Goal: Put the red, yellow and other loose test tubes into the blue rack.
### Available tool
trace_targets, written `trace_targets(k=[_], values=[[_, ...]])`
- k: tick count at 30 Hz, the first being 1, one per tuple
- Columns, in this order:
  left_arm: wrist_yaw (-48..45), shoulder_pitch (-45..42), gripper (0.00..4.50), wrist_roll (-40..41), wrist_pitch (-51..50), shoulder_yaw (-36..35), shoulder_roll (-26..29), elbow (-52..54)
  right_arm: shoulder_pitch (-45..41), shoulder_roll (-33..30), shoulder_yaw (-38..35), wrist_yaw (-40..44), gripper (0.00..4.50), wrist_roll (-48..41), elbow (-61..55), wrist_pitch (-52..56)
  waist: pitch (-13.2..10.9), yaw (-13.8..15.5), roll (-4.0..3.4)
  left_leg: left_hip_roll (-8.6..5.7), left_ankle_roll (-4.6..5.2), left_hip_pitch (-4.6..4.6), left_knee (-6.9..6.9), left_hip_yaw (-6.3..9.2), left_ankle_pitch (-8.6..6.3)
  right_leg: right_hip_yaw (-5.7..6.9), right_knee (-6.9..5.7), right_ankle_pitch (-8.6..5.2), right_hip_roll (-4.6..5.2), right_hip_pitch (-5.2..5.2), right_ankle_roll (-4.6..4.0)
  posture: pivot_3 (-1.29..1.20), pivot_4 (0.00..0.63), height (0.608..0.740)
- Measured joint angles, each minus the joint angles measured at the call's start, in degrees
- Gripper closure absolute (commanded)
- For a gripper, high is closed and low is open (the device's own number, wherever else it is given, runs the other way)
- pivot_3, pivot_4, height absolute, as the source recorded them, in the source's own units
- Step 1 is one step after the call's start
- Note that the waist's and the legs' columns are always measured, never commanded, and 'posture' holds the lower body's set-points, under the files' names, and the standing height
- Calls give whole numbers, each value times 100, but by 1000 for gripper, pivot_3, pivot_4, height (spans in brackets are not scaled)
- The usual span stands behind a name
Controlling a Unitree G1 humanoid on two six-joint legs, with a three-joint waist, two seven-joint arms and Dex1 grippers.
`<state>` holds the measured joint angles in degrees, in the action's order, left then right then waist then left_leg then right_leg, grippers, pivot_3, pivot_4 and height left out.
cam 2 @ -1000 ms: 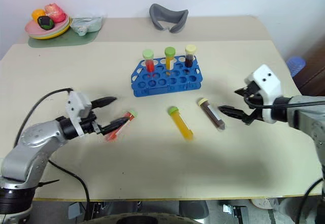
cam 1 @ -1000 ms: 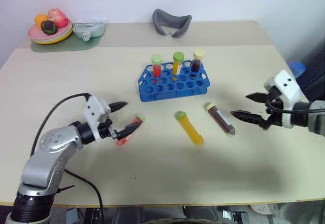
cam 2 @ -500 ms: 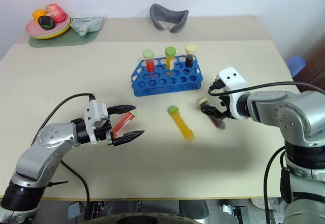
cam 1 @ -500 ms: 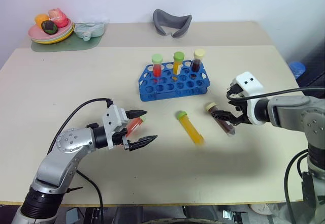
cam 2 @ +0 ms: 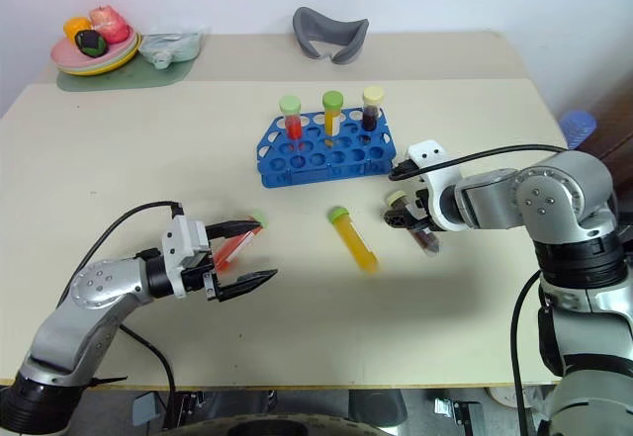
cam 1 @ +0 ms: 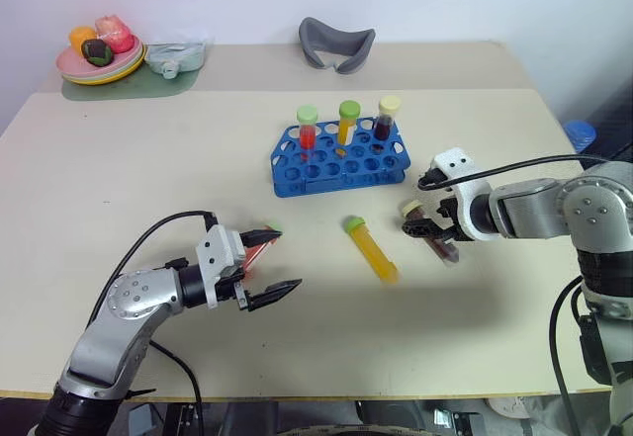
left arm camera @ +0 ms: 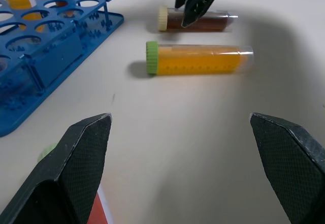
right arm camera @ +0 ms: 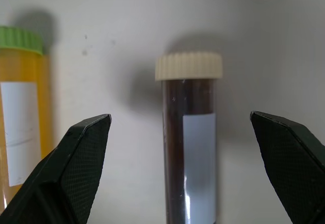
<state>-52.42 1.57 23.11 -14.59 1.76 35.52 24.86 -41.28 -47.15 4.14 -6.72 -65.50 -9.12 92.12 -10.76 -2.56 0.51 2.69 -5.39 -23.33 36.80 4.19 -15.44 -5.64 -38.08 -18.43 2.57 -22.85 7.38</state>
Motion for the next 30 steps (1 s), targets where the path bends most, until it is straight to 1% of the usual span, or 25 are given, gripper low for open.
trace_targets(k=[7,10,12,19,21,23,30], values=[[5,49,46,4,36,-31,1,1,-132,28,124,-479,0,-350,171,0,0,1,0,1,7,-2,8,0,-4,0,0,0,-2,1,0,0,150,740],[23,48,0,8,24,-33,1,10,-135,85,124,-579,802,-366,263,0,0,-1,0,1,11,-3,9,0,-6,0,-1,0,-2,1,0,0,150,740],[74,43,0,41,-28,-43,-11,52,-135,101,125,-636,1673,-364,273,0,0,-1,0,1,11,-3,10,0,-6,0,-1,0,-2,0,0,0,150,740],[249,-51,0,144,-265,-49,-20,242,-168,101,179,-719,1673,-363,298,1,0,-2,0,1,13,-3,11,0,-7,0,-1,0,-3,0,0,0,150,740],[254,-50,0,144,-273,-49,-19,242,-168,101,179,-726,2244,-369,302,0,0,-2,0,1,13,-3,11,0,-7,0,-1,0,-3,0,0,0,150,740],[250,-49,0,144,-272,-49,-16,242,-168,101,179,-731,2985,-398,302,0,0,-1,0,1,13,-3,11,0,-7,0,-1,0,-3,0,0,0,150,740],[152,38,0,137,-134,-51,-11,211,-170,100,181,-761,2985,-446,301,1,0,0,0,1,13,-4,11,0,-7,0,0,0,-2,0,0,0,150,740]])
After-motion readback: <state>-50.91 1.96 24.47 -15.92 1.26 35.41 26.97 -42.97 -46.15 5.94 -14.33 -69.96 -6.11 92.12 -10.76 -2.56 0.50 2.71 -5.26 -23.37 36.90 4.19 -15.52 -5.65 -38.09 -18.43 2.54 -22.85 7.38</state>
